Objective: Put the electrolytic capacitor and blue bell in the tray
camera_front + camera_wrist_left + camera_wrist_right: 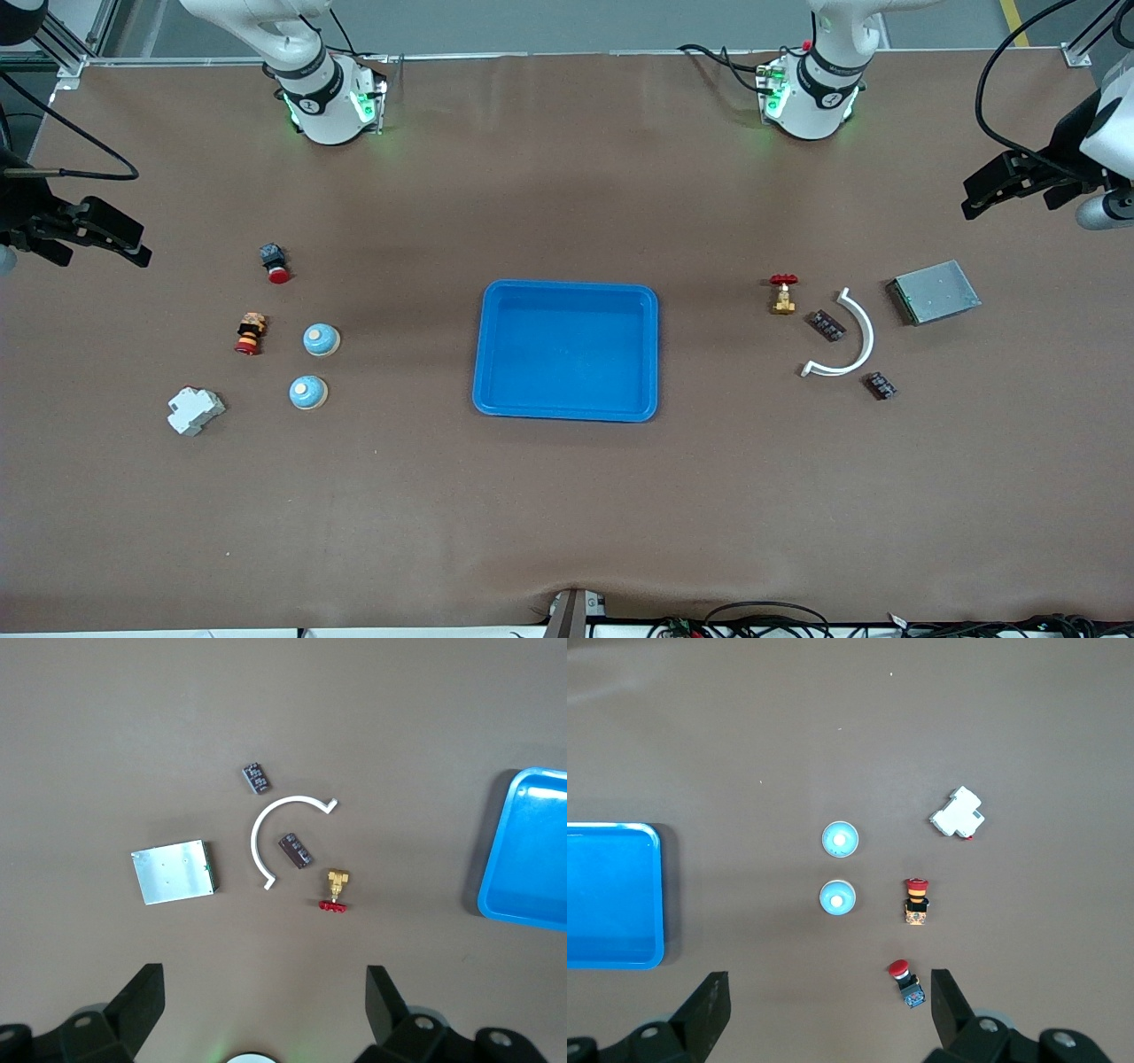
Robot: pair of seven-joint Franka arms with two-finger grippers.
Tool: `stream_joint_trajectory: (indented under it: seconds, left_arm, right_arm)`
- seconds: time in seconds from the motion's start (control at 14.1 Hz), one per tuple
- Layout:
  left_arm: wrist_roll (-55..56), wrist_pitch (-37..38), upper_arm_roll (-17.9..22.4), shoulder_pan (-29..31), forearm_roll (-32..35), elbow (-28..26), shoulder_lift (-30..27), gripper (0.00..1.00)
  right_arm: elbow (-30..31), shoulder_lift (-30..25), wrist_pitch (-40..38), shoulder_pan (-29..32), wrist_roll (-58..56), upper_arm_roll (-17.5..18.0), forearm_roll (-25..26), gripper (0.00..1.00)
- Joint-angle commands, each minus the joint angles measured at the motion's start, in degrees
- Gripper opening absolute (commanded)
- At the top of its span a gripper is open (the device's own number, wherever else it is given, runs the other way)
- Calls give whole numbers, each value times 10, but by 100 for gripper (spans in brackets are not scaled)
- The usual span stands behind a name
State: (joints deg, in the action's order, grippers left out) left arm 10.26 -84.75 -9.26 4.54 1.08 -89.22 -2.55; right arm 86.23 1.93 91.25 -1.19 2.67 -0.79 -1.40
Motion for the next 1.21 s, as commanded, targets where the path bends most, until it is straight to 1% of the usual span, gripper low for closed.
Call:
stream_joint_trajectory:
  seconds: [0.0,0.21,0.36,0.5,0.71,0.85,0.99,1.14]
  left_arm:
    - [-11,9,-1,3,-8,2,-3,100]
    - [-9,9,-1,6,-3,4,-3,100]
    - [-9,9,-1,5,-3,10,9,100]
    - [-3,9,-1,5,-5,-2,10,100]
    - [5,-6,-1,6,-5,-35,11,100]
    - [7,-44,0,6,-4,-72,15,100]
    - [33,-97,1,9,-2,-124,12,100]
    - [80,-142,-1,12,-2,-165,12,100]
  right_arm:
    - [2,-3,-4,-1,7,-1,-5,100]
    - [2,-3,-4,-1,8,-1,-5,100]
    - [2,-3,-5,-2,10,-1,-5,100]
    - [3,-3,-8,-1,10,-1,-5,100]
    - [4,-3,-7,-1,10,-1,-5,100]
    - [10,-3,-2,-3,10,-1,-5,100]
    - [46,-7,24,-5,15,-1,-5,100]
    - [108,-10,83,-14,26,-1,-5,100]
